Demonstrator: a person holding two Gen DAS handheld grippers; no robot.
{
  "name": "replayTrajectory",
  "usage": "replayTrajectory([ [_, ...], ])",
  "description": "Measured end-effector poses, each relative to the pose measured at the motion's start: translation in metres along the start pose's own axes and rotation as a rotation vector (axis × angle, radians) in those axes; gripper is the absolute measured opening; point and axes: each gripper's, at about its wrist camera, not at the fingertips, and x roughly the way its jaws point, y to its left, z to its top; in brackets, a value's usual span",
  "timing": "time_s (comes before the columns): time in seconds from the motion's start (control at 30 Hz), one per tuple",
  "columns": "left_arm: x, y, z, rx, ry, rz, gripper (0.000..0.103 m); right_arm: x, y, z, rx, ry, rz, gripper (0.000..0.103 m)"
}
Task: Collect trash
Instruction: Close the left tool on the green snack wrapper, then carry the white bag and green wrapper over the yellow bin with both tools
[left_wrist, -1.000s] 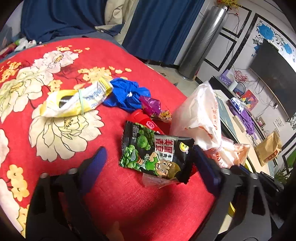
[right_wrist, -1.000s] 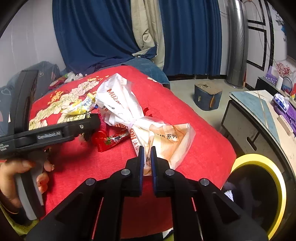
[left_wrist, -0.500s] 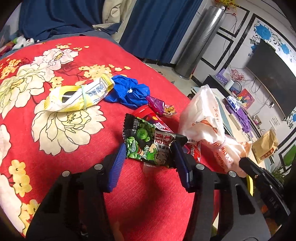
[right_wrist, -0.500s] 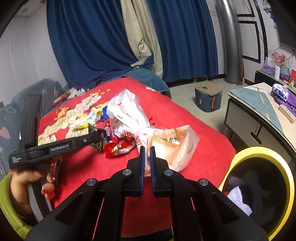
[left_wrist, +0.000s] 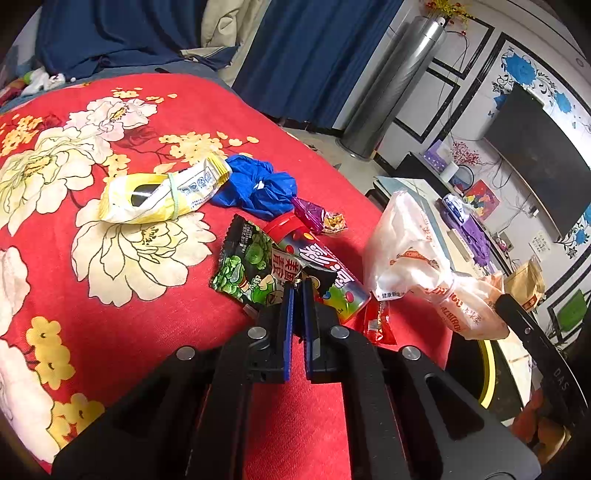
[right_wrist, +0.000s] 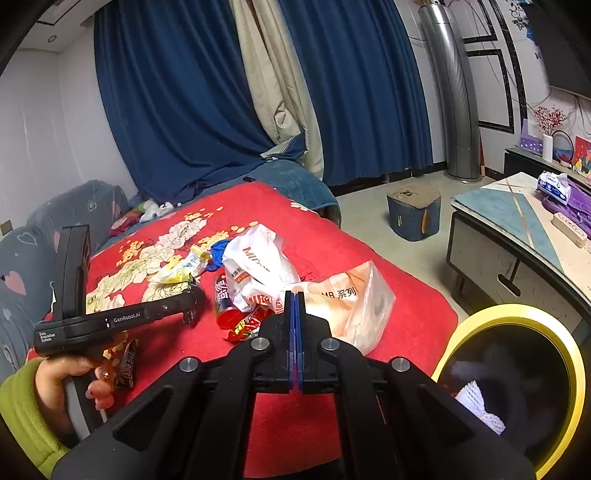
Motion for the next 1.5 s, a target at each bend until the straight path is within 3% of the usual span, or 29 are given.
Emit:
replayTrajectory([
  [0.4, -0.031, -0.010, 0.012, 0.021, -0.085, -0.050, 0.001, -0.023, 0.003, 0.009, -0.009, -0.078, 0.014, 0.001],
  [0.73, -0.055, -0.046, 0.015, 0.094, -0.142, -0.133, 0.001, -0.052, -0.014, 0.023, 0.021, -0.154, -0.010, 0.001],
  [1.5, -0.052, -0.127, -0.017, 0.294, -0.104, -0.262, 0.001, -0.105, -0.080, 0.012, 0.129, -0.218, -0.171, 0.001],
])
